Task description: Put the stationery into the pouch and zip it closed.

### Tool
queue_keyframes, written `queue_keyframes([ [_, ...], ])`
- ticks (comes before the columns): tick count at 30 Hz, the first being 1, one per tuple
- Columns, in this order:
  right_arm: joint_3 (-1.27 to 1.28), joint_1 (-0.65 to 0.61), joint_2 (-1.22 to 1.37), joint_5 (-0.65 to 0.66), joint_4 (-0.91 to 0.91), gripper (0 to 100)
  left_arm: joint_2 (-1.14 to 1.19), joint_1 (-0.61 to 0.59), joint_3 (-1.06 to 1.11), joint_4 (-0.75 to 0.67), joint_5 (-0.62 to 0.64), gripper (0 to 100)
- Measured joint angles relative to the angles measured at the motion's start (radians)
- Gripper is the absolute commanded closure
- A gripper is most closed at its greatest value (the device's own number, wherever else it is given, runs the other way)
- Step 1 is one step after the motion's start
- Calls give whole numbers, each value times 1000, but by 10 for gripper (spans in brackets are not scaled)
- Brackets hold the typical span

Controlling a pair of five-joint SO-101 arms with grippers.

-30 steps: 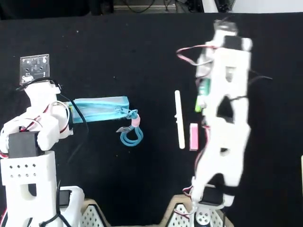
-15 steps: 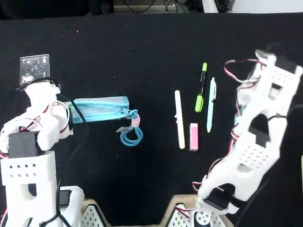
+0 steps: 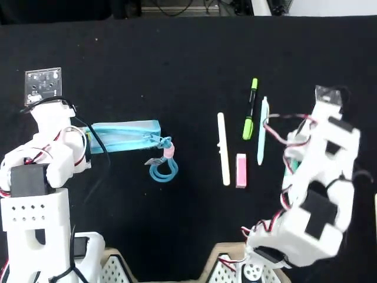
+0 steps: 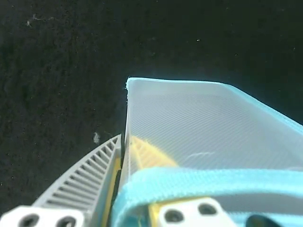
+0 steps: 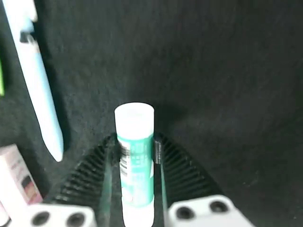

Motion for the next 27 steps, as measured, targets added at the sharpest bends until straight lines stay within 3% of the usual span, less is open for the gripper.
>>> queue_keyframes([
  [13, 38, 20, 25, 60, 23, 985, 0, 0, 2, 0, 0, 970],
  [16, -26, 32, 80, 127, 107, 979, 0, 0, 2, 0, 0, 970],
  [22, -230, 38, 210, 193, 328, 857, 0, 0, 2, 0, 0, 970],
  [27, -390, 38, 292, 221, 468, 851, 0, 0, 2, 0, 0, 970],
])
